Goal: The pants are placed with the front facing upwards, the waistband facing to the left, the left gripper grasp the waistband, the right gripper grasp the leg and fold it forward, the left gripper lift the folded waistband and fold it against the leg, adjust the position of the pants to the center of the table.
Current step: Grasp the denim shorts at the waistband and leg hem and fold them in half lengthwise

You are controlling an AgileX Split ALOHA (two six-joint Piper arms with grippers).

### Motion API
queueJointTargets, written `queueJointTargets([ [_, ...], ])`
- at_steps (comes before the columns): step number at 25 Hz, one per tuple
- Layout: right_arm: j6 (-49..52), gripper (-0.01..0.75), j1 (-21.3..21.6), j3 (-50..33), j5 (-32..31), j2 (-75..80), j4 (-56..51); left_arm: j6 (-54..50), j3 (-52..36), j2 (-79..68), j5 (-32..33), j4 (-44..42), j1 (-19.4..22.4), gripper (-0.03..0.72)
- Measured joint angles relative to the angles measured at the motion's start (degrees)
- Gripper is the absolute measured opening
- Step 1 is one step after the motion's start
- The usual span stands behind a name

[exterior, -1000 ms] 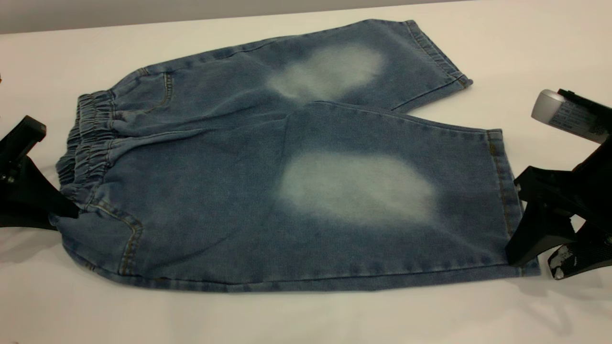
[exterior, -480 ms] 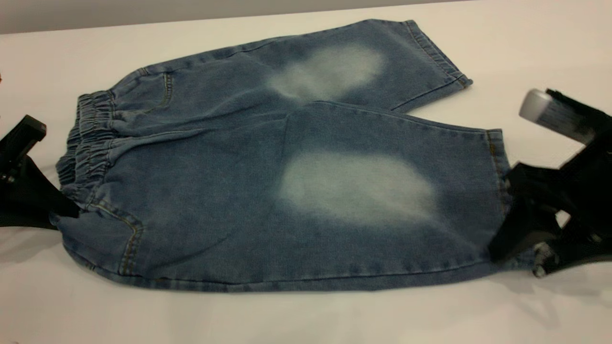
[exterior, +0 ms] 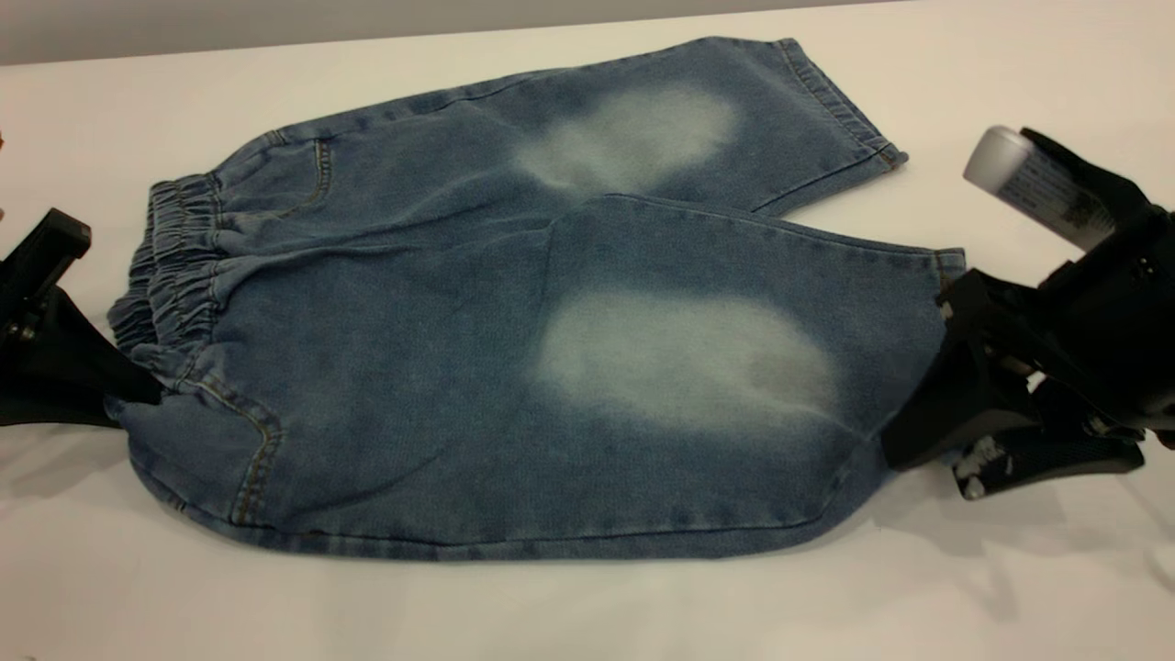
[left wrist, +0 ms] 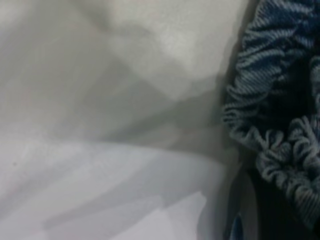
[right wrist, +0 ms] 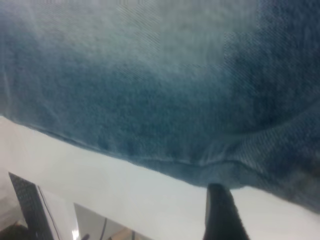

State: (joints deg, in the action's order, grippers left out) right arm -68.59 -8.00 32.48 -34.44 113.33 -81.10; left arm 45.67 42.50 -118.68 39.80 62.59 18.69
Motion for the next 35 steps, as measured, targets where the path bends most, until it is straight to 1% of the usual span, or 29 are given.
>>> queueJointTargets([
  [6,0.4,0.346,0.0,0.0,7.1,0.0,-3.8,0.5,0.0,0.0,0.3,0.5,0.0,0.123],
  [8,0.4,0.346,0.0,0.0,8.2,0.0,-4.2,0.5,0.0,0.0,0.3,0.5,0.0,0.123],
  [11,1.4,0.346,0.0,-0.1,6.7,0.0,-2.1,0.5,0.0,0.0,0.3,0.5,0.0,0.123],
  [14,3.3,0.346,0.0,-0.1,0.9,0.0,-0.3,0.5,0.0,0.0,0.3,0.5,0.0,0.123],
  [19,6.2,0.346,0.0,-0.1,-2.8,0.0,3.7,0.8,0.0,0.0,0.4,0.5,0.0,0.123],
  [22,6.2,0.346,0.0,-0.1,-1.4,0.0,3.2,1.0,0.0,0.0,0.4,0.5,0.0,0.123],
  [29,10.3,0.336,0.0,-0.1,6.4,0.8,2.7,1.0,0.0,0.0,0.8,0.4,0.0,0.123],
  [32,10.2,0.32,0.0,-0.1,6.1,0.9,3.1,1.1,0.0,0.0,0.9,0.4,0.0,0.123],
  [33,10.2,0.316,0.0,-0.1,5.1,0.9,3.9,1.1,0.0,0.0,0.9,0.4,0.0,0.123],
  [35,10.8,0.31,0.0,-0.1,1.0,0.9,5.4,1.2,0.0,0.0,0.9,0.4,0.0,0.123],
])
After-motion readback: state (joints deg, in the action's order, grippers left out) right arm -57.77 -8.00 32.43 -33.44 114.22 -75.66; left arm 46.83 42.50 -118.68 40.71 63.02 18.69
